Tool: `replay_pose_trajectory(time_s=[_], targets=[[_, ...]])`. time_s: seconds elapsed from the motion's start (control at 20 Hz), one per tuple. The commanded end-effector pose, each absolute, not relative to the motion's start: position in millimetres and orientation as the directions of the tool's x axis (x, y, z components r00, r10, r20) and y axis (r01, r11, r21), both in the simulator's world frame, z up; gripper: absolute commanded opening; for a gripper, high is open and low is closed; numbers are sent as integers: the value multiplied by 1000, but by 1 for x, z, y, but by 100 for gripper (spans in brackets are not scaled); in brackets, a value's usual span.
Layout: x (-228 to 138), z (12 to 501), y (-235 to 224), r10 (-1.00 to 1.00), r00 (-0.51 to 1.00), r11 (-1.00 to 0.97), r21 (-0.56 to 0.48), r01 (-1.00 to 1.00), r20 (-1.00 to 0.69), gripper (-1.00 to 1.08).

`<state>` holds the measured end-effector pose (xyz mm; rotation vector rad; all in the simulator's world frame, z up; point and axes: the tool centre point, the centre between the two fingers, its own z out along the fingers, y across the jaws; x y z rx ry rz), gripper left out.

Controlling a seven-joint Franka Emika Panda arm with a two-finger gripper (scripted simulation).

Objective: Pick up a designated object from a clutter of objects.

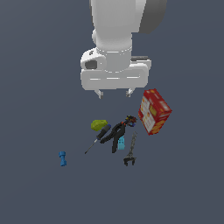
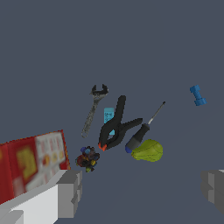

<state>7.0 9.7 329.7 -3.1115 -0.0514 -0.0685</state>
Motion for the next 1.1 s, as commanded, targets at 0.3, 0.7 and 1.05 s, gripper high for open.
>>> replay_pose_trajectory(time_s=[0.3,0.7,1.05], targets=[[6,289,-7,-93,995,-995,-32,-92,33,100],[-8,216,-37,-321,947,-947,-28,-321,14,100],[-31,156,-62,-507,862,-862,-15,-507,3,100]])
